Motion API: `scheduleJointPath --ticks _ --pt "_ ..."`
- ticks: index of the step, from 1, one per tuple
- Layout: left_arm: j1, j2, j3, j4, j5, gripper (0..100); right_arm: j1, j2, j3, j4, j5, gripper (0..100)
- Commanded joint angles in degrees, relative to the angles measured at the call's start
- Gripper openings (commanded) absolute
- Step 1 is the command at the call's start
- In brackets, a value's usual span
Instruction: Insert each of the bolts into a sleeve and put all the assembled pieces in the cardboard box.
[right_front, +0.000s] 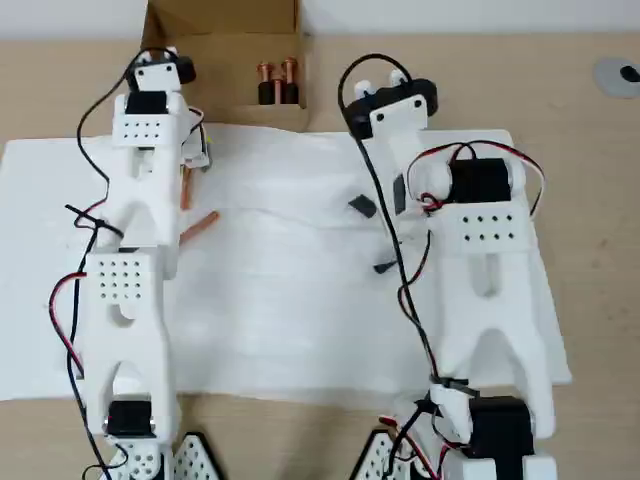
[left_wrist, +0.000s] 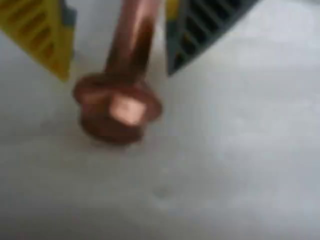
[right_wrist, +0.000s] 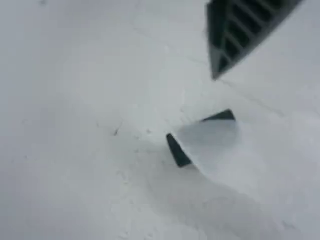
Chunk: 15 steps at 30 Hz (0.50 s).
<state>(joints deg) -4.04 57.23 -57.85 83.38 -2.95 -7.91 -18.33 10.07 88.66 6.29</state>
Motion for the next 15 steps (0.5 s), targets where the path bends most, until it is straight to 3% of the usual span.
scheduleJointPath --ticks 1,6,11,15 --pt "-0.26 0.75 -4.48 -0.44 -0.18 14 0.92 -2.77 -0.22 -0.88 0.26 34.0" --pt "-0.53 1.63 -4.22 -0.44 -0.18 14 1.19 -2.77 -0.13 -0.88 0.09 33.9" --pt "-0.62 1.36 -4.66 2.55 -0.18 1 1.19 -2.77 -0.13 -0.79 0.26 33.9" --pt "-0.62 1.1 -4.75 5.45 -0.18 1 1.19 -2.77 -0.13 -0.53 0.26 33.9"
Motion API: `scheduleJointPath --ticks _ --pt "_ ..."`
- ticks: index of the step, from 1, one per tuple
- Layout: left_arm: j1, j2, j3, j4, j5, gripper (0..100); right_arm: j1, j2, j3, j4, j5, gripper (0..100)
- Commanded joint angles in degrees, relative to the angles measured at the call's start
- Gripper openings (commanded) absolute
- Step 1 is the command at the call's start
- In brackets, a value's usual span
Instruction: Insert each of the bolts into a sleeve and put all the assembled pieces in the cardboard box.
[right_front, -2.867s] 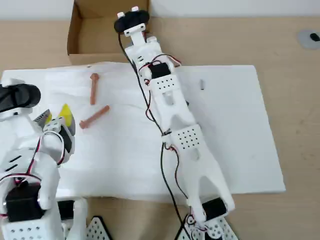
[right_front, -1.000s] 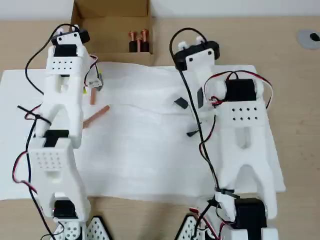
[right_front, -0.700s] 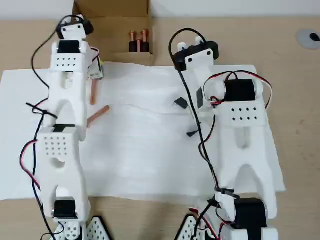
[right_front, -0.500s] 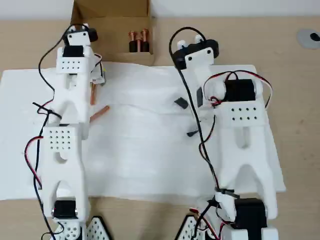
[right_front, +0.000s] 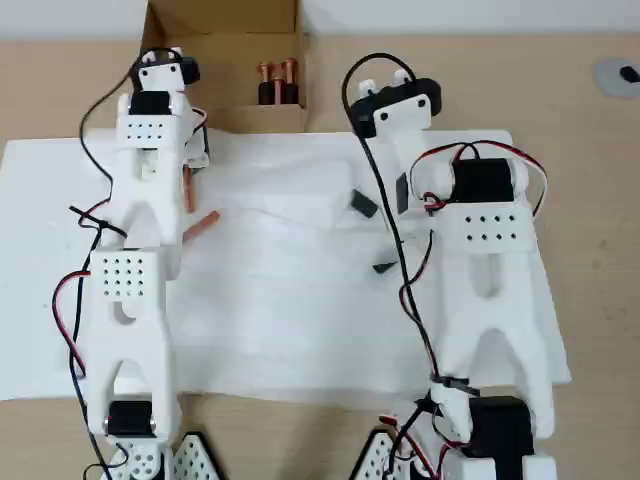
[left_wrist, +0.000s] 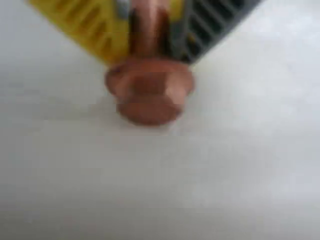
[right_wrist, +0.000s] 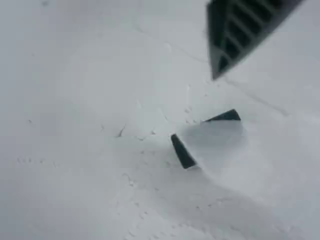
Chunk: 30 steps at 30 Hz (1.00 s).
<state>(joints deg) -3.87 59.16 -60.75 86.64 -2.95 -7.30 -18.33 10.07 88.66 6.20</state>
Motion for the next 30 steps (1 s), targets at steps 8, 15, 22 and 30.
scheduleJointPath --ticks 8,15,22,30 --pt "-0.09 -0.84 -17.14 12.04 -0.18 1 0.31 -2.77 -0.04 0.0 0.09 33.9" --pt "2.46 -6.29 -29.45 14.07 0.09 1 0.22 -2.59 3.3 1.05 1.05 33.8" --pt "6.77 -26.24 -17.58 14.07 0.18 1 -3.03 4.26 4.79 0.79 13.27 21.4" --pt "6.77 -54.11 2.64 14.07 0.18 1 -2.95 21.14 -10.86 1.23 23.03 20.6"
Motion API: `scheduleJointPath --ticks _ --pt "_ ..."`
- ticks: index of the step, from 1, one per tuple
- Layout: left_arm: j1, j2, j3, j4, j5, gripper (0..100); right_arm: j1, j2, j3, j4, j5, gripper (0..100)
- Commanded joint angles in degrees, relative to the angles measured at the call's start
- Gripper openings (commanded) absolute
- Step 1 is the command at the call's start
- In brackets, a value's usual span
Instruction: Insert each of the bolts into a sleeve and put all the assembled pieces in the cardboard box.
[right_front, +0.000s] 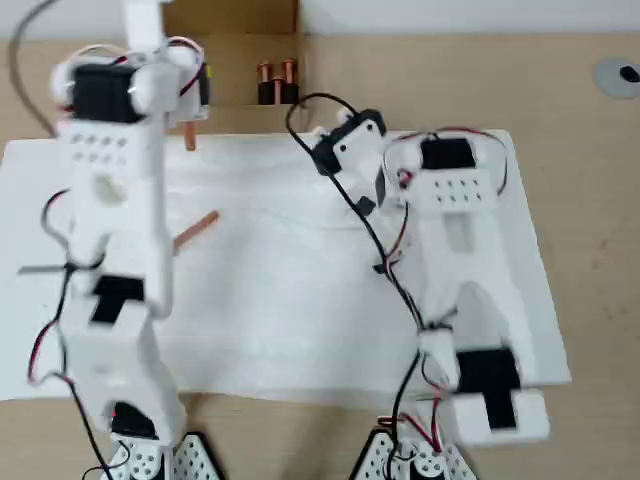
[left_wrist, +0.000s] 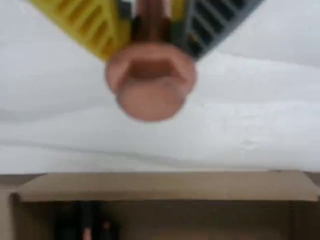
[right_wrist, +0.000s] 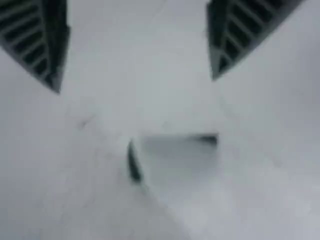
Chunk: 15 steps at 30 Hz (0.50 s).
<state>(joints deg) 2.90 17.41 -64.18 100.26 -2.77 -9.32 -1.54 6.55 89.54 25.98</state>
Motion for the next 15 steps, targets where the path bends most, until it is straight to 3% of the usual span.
scheduleJointPath --ticks 1,8,15 --pt "0.0 -15.34 9.14 0.44 -0.09 1 -0.92 6.64 -9.45 0.35 4.48 20.6" --pt "0.0 -32.84 26.02 0.09 -0.62 1 -2.33 23.69 -22.11 1.93 8.26 20.6" --pt "0.0 -39.69 33.67 0.09 -2.64 1 -5.14 33.8 -30.46 2.81 8.44 20.6"
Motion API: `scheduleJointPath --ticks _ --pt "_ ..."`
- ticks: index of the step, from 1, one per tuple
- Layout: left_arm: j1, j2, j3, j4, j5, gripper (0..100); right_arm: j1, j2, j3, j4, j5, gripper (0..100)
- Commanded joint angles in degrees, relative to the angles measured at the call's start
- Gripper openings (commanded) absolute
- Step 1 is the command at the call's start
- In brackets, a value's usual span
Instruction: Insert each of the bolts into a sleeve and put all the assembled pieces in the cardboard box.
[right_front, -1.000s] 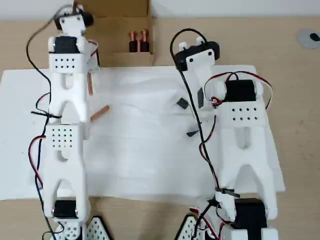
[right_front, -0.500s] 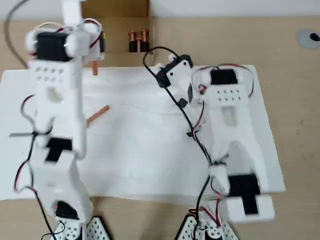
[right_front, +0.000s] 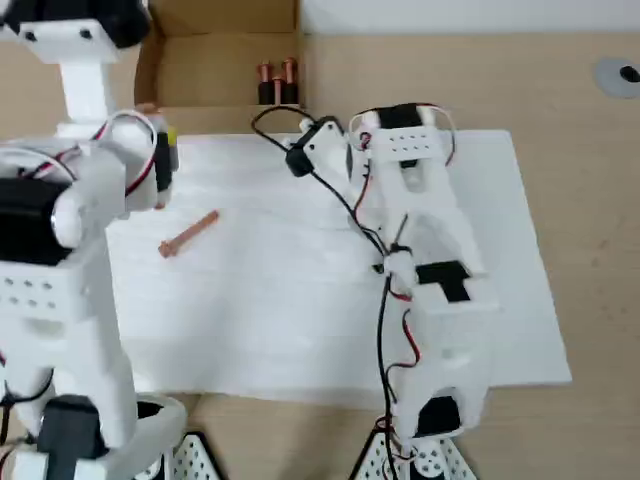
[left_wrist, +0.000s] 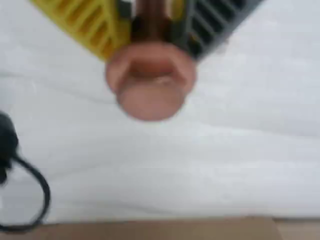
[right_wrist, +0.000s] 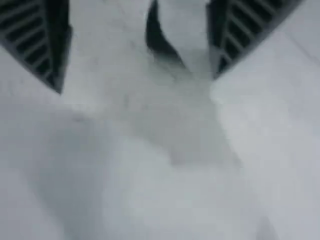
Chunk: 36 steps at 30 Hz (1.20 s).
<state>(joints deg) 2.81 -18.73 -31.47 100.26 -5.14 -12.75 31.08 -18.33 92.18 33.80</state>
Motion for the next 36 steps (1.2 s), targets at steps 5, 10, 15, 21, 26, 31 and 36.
scheduleJointPath --ticks 5,10,15,21,26,31,36 --pt "0.09 -6.73 1.32 0.09 -0.18 1 -3.3 6.29 -12.88 0.35 0.62 20.5" --pt "0.09 -8.75 1.32 0.09 -0.44 1 -2.86 12.18 -17.36 0.53 0.62 20.3" --pt "0.09 -9.1 1.41 0.09 -0.44 1 -2.95 18.07 -20.35 0.44 0.7 20.3" --pt "0.09 -8.75 1.41 0.09 -0.44 1 -2.95 20.7 -28.7 5.01 4.22 20.3" --pt "0.44 -8.66 1.41 0.09 -0.26 1 -2.95 20.79 -35.74 8.7 7.82 20.3" --pt "0.53 -8.57 3.16 0.0 -0.18 1 -3.21 20.88 -36.97 9.67 9.41 20.3" --pt "0.53 -8.92 5.36 0.0 -0.18 1 -3.3 20.88 -37.41 9.49 9.76 20.3"
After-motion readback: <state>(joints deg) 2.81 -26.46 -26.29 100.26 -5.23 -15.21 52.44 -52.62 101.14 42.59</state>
